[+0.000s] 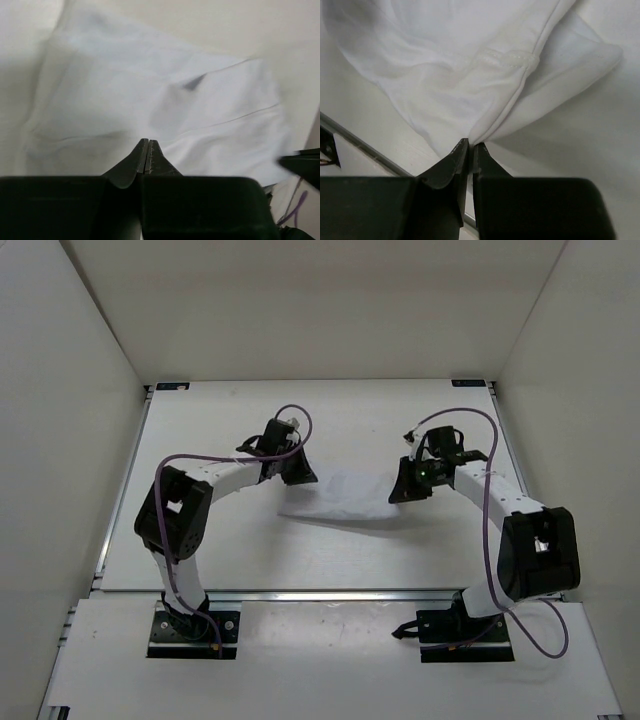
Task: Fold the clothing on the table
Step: Fold the skirt
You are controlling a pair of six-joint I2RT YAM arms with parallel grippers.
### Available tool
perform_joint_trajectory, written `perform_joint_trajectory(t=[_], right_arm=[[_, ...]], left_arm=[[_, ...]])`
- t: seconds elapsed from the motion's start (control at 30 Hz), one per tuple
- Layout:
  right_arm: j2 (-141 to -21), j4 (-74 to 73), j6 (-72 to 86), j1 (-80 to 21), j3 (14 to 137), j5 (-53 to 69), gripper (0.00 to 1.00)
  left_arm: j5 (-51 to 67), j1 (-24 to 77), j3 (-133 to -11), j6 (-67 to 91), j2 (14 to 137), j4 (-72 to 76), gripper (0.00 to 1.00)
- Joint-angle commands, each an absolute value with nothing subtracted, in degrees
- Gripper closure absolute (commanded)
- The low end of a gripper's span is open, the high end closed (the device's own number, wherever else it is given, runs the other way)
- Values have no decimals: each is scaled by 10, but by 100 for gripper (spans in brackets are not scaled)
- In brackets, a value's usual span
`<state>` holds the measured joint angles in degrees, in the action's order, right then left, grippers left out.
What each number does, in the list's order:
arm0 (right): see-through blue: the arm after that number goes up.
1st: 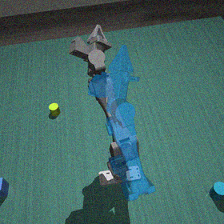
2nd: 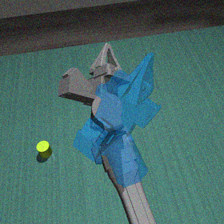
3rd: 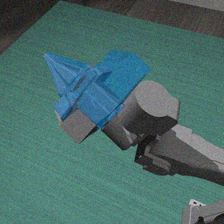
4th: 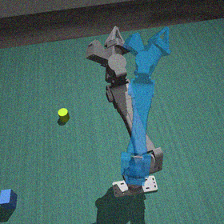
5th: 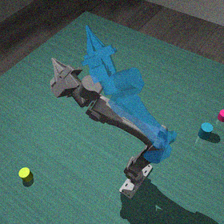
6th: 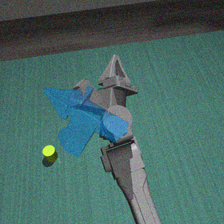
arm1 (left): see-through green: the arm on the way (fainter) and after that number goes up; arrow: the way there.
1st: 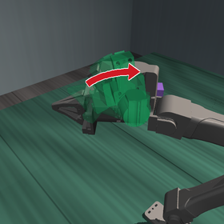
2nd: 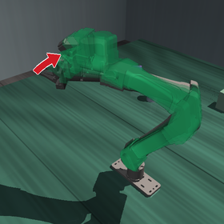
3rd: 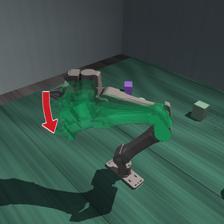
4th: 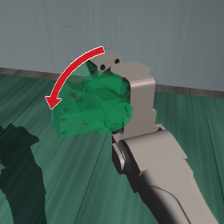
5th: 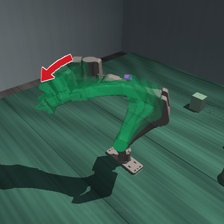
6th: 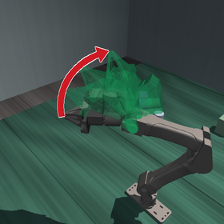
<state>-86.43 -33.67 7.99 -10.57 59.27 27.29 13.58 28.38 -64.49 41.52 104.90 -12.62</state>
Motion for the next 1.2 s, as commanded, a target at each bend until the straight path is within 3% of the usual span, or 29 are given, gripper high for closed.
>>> perform_joint_trajectory(t=[0.0,0.27,0.47,0.67,0.93,1.17], right_arm=[[-824,-261,126,-105,536,316,100],[-759,-208,164,-88,427,329,100],[-723,-208,174,-95,391,329,100],[-697,-226,170,-96,361,334,100],[-677,-255,155,-72,348,313,100],[-700,-273,113,-22,420,299,100]], left_arm=[[148,308,-707,422,1047,-128,100],[176,359,-703,453,1087,-92,100],[98,393,-697,459,1131,-69,100],[56,394,-765,453,1195,-82,100],[40,376,-800,484,1242,-64,100],[42,377,-804,463,1192,-65,100]])
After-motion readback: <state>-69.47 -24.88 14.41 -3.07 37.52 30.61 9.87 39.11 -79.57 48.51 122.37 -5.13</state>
